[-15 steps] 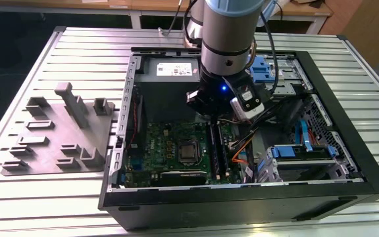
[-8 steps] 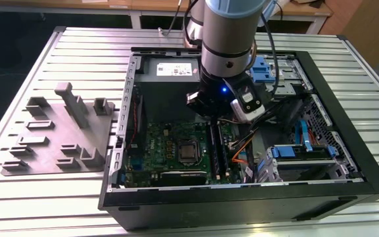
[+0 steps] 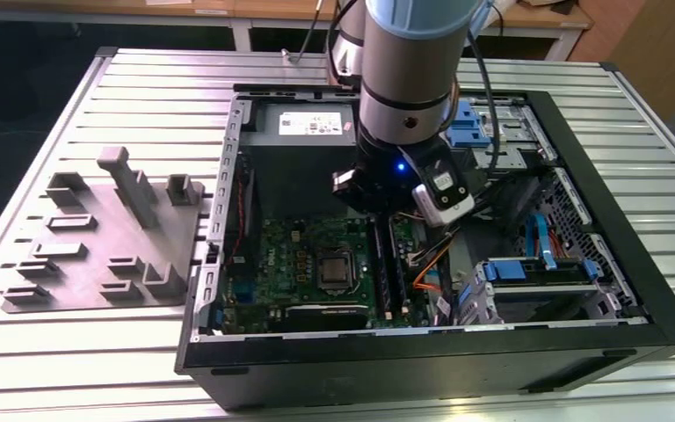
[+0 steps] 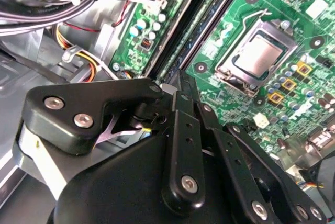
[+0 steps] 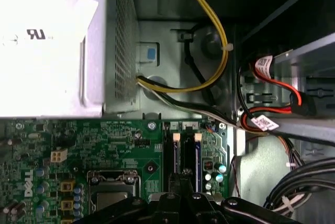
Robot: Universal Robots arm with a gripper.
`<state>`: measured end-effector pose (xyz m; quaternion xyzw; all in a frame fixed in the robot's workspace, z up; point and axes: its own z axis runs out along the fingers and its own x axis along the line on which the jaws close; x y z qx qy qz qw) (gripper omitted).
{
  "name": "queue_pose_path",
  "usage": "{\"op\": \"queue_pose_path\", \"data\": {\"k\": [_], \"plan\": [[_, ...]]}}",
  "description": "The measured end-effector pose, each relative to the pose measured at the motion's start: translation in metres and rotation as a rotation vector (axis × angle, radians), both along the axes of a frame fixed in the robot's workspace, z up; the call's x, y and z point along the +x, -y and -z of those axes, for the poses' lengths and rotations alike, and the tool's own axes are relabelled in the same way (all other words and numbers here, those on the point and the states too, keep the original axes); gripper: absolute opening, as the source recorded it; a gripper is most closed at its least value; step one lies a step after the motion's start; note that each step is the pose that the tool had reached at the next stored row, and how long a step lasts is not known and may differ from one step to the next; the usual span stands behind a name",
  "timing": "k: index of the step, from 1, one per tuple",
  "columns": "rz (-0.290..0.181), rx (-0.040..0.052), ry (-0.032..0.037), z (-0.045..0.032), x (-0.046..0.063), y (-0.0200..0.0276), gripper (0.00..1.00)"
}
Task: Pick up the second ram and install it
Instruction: 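Press down the second ram until it locks into place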
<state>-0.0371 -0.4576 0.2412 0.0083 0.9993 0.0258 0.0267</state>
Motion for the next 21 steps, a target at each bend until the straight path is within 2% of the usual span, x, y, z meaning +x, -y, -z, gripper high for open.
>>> {"op": "queue_pose_path", "data": {"k": [9, 21], "plan": [[0.0, -0.0001, 0.0, 0.0, 0.0, 0.0098, 0.1], [0.0, -0.0001, 0.0, 0.0, 0.0, 0.0253, 0.1]]}}
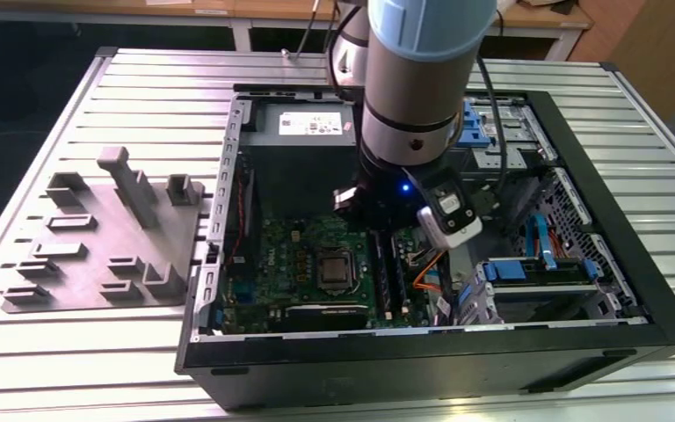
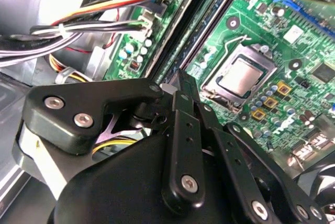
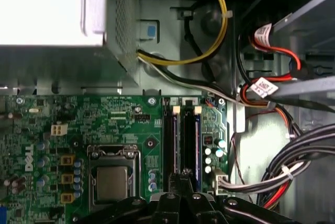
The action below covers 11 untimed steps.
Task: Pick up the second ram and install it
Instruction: 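Press down the second ram until it locks into place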
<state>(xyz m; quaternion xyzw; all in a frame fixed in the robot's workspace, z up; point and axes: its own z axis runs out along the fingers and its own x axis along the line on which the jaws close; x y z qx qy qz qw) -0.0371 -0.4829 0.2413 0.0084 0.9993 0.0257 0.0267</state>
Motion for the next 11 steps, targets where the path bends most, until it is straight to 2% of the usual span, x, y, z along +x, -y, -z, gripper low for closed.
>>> {"op": "queue_pose_path", "data": {"k": [11], "plan": [[0.0, -0.0001, 0.0, 0.0, 0.0, 0.0132, 0.1]]}}
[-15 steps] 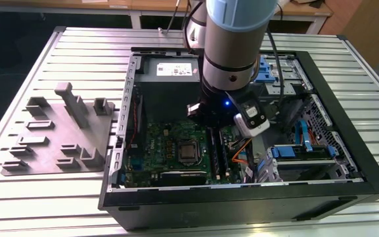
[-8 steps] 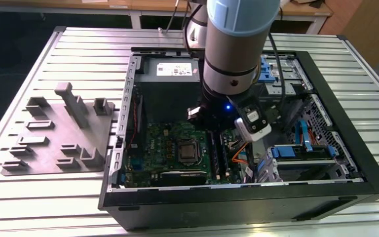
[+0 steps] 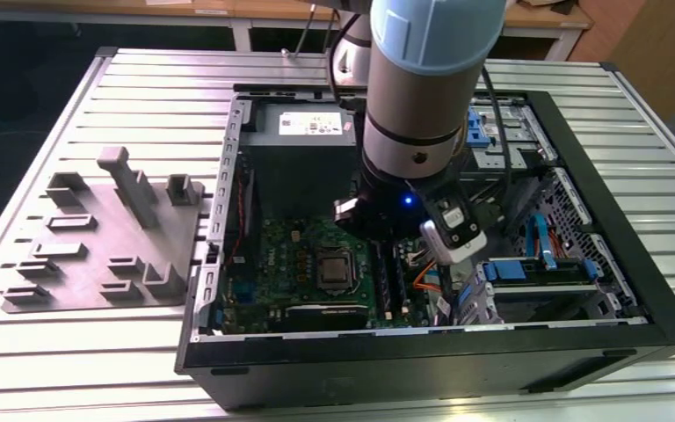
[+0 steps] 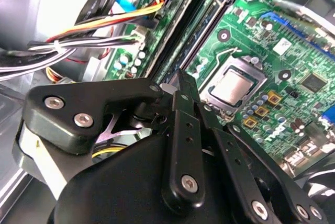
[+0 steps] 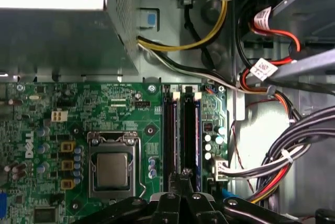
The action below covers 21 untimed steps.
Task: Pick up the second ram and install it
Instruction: 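Press down the second ram until it locks into place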
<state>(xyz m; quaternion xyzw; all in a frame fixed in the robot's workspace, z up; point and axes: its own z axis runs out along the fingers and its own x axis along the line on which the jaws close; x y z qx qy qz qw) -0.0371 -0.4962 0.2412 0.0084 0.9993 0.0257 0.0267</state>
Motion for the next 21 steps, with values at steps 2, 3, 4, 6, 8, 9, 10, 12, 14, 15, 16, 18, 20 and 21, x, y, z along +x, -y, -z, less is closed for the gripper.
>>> {"op": "queue_pose_path", "data": {"k": [2, 3, 4, 6, 8, 9, 10, 12, 14, 15, 16, 18, 20, 21], "plan": [[0.0, 0.0, 0.0, 0.0, 0.0, 0.0023, 0.1], [0.0, 0.0001, 0.0, 0.0, 0.0, 0.0034, 0.1], [0.0, 0.0001, 0.0, 0.0, 0.0, 0.0046, 0.1], [0.0, 0.0001, 0.0, 0.0, 0.0, 0.007, 0.1], [0.0, 0.0002, 0.0, 0.0001, 0.0, 0.0097, 0.1], [0.0, 0.0001, 0.0, 0.0001, 0.0, 0.0112, 0.1], [0.0, 0.0002, 0.0001, 0.0001, 0.0, 0.0129, 0.1], [0.0, 0.0, -0.0001, 0.0, 0.0, 0.0159, 0.1], [0.0, 0.0001, 0.0, 0.0001, 0.0, 0.019, 0.1], [0.0, 0.0001, 0.0, 0.0001, 0.0, 0.0203, 0.1], [0.0, 0.0001, 0.0, 0.0001, 0.0, 0.0216, 0.1], [0.0, 0.0001, 0.0, 0.0001, 0.0, 0.0236, 0.1], [0.0, 0.0001, 0.0, 0.0001, 0.0, 0.0252, 0.1], [0.0, 0.0001, 0.0, 0.0001, 0.0, 0.0261, 0.1]]}}
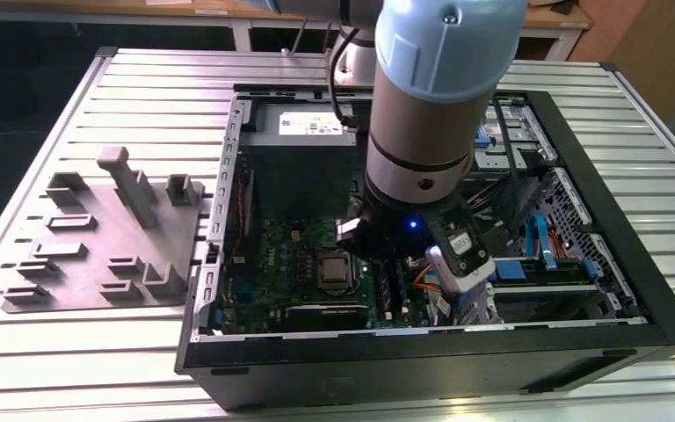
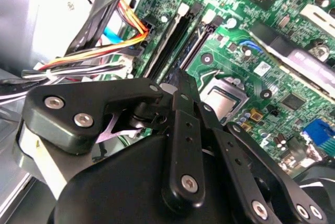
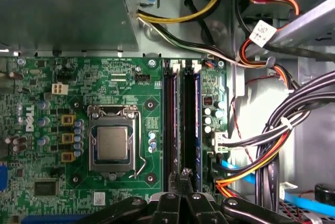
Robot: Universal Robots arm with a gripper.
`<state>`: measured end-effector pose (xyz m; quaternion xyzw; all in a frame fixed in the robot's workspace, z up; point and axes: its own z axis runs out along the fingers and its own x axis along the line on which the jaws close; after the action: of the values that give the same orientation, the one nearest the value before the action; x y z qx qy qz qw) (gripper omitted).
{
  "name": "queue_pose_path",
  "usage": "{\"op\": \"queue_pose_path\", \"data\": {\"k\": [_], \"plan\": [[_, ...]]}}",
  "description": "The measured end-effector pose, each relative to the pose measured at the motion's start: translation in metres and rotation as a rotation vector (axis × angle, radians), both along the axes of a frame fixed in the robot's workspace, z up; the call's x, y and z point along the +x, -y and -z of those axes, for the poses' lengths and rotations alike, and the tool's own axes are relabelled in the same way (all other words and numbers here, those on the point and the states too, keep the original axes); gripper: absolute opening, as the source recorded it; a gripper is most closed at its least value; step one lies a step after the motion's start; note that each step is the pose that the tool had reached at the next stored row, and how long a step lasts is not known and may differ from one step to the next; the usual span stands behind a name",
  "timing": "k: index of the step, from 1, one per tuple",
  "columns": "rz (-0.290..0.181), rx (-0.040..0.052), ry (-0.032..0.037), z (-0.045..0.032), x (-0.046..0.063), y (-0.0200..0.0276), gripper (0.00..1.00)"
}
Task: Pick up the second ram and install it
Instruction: 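Press down the second ram until it locks into place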
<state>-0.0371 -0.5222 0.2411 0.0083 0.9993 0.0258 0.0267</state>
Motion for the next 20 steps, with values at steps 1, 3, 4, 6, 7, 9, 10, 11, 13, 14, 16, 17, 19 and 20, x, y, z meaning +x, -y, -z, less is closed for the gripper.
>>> {"op": "queue_pose_path", "data": {"k": [1, 3, 4, 6, 7, 9, 10, 11, 13, 14, 16, 17, 19, 20], "plan": [[0.0, 0.0, 0.0, 0.0, 0.0, 0.001, 0.1], [0.0, -0.0001, 0.0, 0.0, 0.0, 0.0029, 0.1], [0.0, -0.0001, 0.0, 0.0, 0.0, 0.004, 0.1], [0.0, 0.0, 0.0001, 0.0001, 0.0, 0.0062, 0.1], [0.0, 0.0, 0.0, 0.0001, 0.0, 0.0074, 0.1], [0.0, 0.0001, 0.0001, 0.0007, -0.0001, 0.0082, 0.1], [0.0, 0.0001, 0.0001, 0.0011, -0.0001, 0.0084, 0.1], [0.0, 0.0001, 0.0001, 0.0016, 0.0, 0.0086, 0.1], [0.0, 0.0, 0.0, 0.0036, 0.0, 0.0091, 0.1], [0.0, 0.0, 0.0, 0.0045, 0.0, 0.0091, 0.1], [0.0, -0.0003, -0.0001, 0.0049, 0.0, 0.0091, 0.1], [0.0, -0.0003, -0.0001, 0.0049, 0.0, 0.0091, 0.1], [0.0, -0.0002, 0.0, 0.0051, 0.0, 0.0091, 0.1], [0.0, 0.0003, 0.0002, 0.0056, 0.0, 0.0091, 0.1]]}}
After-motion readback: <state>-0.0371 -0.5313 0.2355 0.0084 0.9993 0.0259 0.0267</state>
